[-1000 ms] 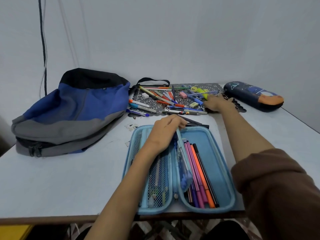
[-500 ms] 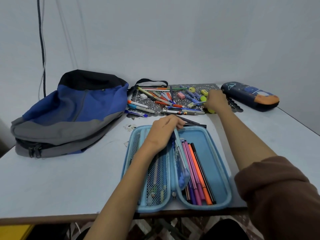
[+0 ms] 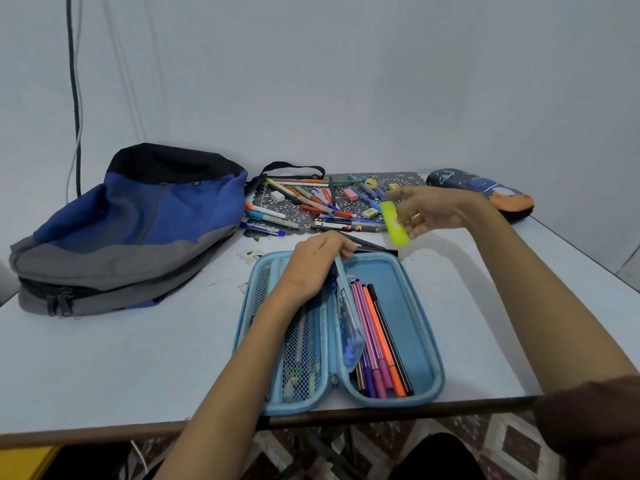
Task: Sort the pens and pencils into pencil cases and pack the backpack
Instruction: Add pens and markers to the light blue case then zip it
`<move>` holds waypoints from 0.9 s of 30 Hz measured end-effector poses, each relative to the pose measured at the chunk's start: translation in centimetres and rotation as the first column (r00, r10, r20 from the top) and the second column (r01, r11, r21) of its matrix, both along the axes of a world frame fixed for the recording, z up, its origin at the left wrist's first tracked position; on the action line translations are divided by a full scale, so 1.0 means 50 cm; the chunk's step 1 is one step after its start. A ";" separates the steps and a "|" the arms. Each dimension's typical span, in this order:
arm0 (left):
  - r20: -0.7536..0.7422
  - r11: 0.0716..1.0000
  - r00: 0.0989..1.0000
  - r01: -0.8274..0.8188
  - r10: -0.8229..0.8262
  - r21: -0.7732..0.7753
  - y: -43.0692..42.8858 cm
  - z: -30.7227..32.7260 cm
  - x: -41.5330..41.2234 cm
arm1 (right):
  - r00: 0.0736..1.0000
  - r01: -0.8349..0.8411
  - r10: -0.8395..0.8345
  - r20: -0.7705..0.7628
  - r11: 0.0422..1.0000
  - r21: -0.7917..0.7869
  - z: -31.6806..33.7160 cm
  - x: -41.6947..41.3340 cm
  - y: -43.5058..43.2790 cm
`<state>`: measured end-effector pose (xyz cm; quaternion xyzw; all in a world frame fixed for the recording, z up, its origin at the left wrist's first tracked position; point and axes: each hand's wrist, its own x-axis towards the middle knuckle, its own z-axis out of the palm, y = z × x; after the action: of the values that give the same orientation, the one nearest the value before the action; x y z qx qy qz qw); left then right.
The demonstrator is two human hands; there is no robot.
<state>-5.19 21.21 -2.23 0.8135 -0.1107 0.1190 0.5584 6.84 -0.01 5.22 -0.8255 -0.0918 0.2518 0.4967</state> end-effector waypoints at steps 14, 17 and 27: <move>0.013 1.000 1.000 0.019 -0.019 -0.001 0.000 0.000 0.000 | 0.884 -0.117 0.109 0.454 0.993 -0.011 0.001 -0.146 0.023; 0.014 1.000 1.000 0.026 -0.026 0.008 -0.001 0.001 -0.001 | 0.757 -0.215 0.217 0.616 0.973 -0.079 -0.001 -0.184 0.013; 0.008 1.000 1.000 0.021 -0.021 -0.003 -0.002 0.002 -0.001 | 0.624 -0.530 0.674 0.396 0.737 -0.419 -0.040 -0.331 -0.041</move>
<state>-5.24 21.12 -2.11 0.8109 -0.1214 0.1166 0.5605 -9.73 -2.06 3.21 -0.8389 -0.4626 0.1796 0.2235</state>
